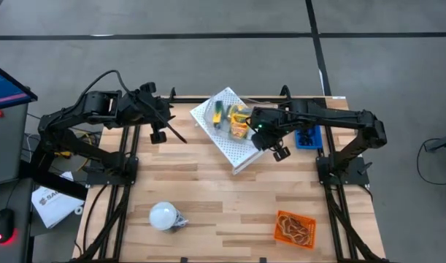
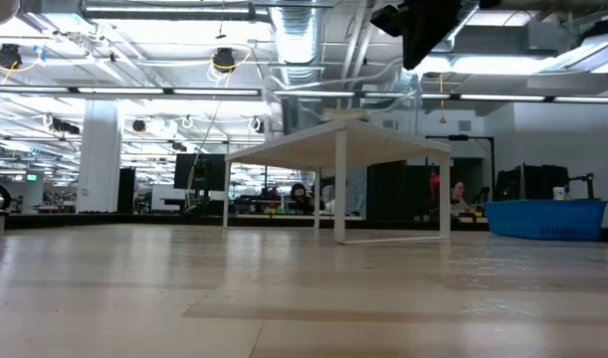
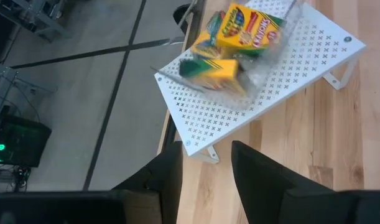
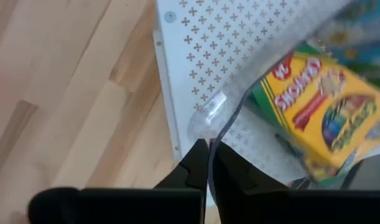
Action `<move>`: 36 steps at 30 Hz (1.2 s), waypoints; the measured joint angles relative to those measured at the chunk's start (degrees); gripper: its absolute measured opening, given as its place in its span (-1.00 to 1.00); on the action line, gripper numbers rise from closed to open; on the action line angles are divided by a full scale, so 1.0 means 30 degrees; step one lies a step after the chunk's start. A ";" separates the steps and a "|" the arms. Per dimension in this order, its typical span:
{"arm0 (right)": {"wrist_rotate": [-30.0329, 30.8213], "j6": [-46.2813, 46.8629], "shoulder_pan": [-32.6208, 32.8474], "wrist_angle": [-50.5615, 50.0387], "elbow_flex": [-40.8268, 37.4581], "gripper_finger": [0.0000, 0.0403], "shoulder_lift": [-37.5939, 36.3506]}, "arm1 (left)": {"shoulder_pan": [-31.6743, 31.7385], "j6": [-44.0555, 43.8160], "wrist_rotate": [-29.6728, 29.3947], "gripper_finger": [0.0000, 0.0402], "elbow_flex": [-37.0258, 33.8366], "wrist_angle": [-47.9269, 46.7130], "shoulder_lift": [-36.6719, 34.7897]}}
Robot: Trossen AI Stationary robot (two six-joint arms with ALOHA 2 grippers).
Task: Pick & Place Office Desk Supplies
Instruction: Put the transparent bin on the shelf
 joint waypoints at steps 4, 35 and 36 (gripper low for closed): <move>0.0101 -0.0512 0.0229 0.0224 0.0251 -0.96 0.0093 | 0.0000 -0.0478 0.0000 -0.37 -0.0003 0.0000 0.0000; -0.1042 0.2604 0.0182 -0.0792 0.2255 -0.37 0.0117 | 0.0000 -0.0854 0.0000 -0.37 0.0004 -0.0018 0.0007; -0.1195 0.2879 0.0182 -0.0380 0.2266 -0.33 0.0109 | 0.0000 -0.0854 0.0002 -0.37 0.0004 -0.0022 0.0007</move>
